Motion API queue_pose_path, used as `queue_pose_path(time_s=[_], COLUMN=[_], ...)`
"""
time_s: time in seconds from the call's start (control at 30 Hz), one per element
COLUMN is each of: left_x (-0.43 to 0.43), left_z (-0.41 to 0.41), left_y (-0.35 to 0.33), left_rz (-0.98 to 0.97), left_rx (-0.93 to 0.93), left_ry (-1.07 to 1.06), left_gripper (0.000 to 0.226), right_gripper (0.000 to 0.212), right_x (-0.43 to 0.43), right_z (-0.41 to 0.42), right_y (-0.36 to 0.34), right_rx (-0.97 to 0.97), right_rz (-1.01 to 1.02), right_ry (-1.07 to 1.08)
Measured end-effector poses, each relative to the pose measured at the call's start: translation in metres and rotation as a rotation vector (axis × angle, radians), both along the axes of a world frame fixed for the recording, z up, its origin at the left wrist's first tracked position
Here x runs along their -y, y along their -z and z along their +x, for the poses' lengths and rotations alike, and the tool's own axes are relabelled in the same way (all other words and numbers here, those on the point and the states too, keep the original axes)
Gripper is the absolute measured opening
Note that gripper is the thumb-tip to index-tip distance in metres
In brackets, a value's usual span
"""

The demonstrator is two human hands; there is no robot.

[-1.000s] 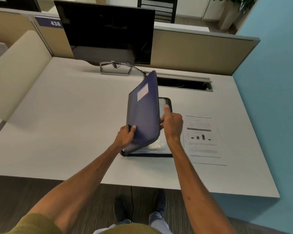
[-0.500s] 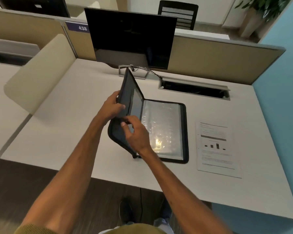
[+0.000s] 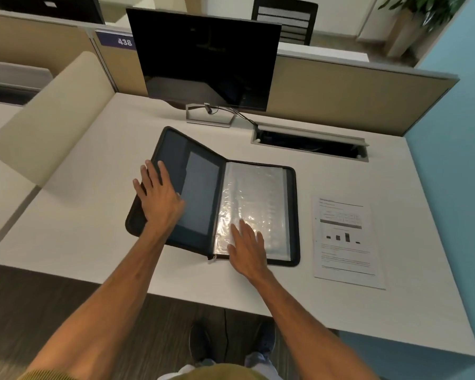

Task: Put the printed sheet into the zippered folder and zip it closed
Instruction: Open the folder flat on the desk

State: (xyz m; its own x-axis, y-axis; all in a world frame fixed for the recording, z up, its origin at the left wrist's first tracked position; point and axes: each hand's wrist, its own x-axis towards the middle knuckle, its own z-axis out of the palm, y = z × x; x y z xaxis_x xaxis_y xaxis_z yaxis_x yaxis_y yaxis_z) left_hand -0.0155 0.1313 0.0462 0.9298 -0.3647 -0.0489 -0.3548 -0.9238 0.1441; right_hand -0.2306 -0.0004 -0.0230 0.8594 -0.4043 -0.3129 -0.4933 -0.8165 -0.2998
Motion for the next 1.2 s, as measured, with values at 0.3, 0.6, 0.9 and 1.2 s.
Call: queue_pose_path(time_s=[0.3,0.6,0.9,1.2], left_x=[0.055,0.072,0.067,0.071], left_z=[-0.061,-0.085,-0.084,-0.085], left_y=[0.043,0.062,0.066,0.067], left_rz=[0.233,0.265,0.257,0.228], left_rx=[-0.139,-0.301,-0.363,-0.383], left_ry=[0.334,0.293,0.265,0.258], left_gripper=[0.082,0.076,0.075,0.075], right_gripper=[0.063,0.067,0.069,0.069], right_x=[0.022,0.048,0.054,0.058], right_z=[-0.016,-0.024,-0.023,-0.022], right_y=[0.006,0.011,0.016,0.013], right_rx=[0.001,0.006,0.029,0.025], right_rz=[-0.037,-0.008,0.003,0.034], right_ry=[-0.037,-0.092,-0.119,-0.123])
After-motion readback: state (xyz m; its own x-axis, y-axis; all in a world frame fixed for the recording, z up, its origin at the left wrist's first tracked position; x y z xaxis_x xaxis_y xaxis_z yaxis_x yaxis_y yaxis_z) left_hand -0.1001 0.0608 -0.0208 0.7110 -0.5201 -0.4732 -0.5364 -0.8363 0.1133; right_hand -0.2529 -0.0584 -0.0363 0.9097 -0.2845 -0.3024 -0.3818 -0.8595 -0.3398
